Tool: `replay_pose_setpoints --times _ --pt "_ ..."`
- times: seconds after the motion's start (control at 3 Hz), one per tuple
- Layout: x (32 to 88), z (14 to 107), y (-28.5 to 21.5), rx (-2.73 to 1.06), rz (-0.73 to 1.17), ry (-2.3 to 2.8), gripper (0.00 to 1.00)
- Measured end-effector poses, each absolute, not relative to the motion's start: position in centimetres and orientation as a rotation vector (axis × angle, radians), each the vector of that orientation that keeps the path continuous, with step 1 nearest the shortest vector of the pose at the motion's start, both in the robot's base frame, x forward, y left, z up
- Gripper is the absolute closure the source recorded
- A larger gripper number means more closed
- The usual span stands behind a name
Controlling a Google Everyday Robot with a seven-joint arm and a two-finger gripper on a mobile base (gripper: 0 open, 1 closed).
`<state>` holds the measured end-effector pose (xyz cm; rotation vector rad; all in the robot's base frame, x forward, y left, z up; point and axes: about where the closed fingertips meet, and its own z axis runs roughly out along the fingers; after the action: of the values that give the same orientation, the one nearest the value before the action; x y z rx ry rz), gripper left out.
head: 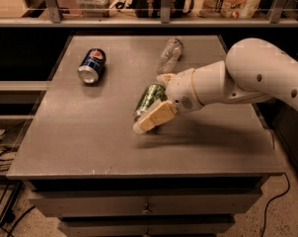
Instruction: Move green can near pepsi can
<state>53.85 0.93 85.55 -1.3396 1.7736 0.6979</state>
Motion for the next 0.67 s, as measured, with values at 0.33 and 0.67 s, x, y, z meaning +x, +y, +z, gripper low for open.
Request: replay_pose_setpoints --times 0.33,0.67 --pt "54.52 84.6 2.53 -1.327 0.732 1.775 0.17" --pt "54.94 84.84 3.14 -1.305 0.734 1.781 0.41"
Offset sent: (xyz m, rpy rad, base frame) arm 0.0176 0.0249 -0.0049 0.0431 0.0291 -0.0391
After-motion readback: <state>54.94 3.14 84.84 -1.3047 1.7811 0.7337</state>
